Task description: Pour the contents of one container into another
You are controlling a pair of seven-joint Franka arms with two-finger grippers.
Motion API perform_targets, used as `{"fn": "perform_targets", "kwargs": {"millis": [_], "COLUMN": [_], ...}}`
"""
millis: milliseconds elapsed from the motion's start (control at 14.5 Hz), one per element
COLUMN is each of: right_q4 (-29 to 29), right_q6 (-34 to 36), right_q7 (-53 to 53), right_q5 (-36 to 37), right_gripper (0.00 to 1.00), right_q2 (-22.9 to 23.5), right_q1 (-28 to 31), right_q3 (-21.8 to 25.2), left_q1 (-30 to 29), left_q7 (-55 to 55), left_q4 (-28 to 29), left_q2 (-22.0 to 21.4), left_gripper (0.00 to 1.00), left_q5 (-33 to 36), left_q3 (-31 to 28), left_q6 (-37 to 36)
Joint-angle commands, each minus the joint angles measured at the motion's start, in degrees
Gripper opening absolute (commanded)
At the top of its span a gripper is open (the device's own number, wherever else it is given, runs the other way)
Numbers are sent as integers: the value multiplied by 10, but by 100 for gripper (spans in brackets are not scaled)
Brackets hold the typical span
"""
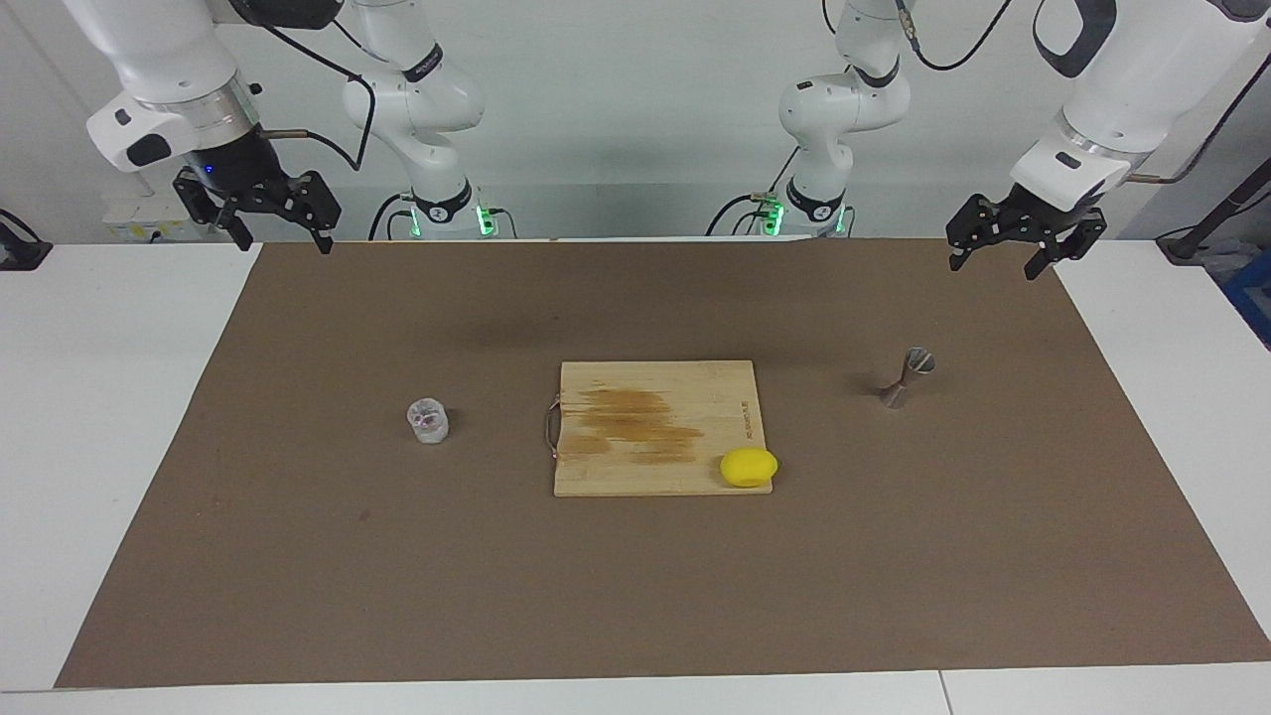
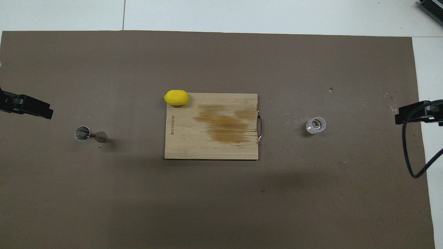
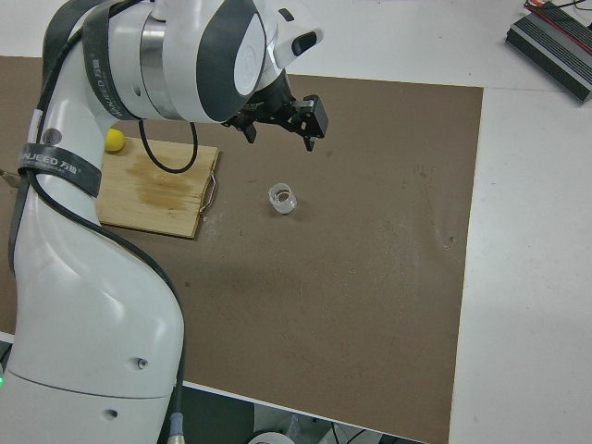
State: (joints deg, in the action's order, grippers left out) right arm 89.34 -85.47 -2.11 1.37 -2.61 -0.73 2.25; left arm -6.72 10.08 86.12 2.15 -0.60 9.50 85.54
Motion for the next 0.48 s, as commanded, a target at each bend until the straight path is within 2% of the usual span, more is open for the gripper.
{"fn": "perform_targets", "kwargs": {"millis": [0,413], "right_q4": [16,16], "right_q6": [-9,-10], "right_q7": [11,4], "right_q5": [4,4], "right_gripper": [100,100], "right_q2": [-13,-13], "right_q1": [1,6], "right_q3": [-1,-1], "left_q1": [-1,-4], "left_q7": [-4,-8], "left_q4": [4,8], "left_q2": [-7,-8], "left_gripper": [100,100], "left_q5": [10,9], "left_q3": [2,3], "left_q6": [5,9]}}
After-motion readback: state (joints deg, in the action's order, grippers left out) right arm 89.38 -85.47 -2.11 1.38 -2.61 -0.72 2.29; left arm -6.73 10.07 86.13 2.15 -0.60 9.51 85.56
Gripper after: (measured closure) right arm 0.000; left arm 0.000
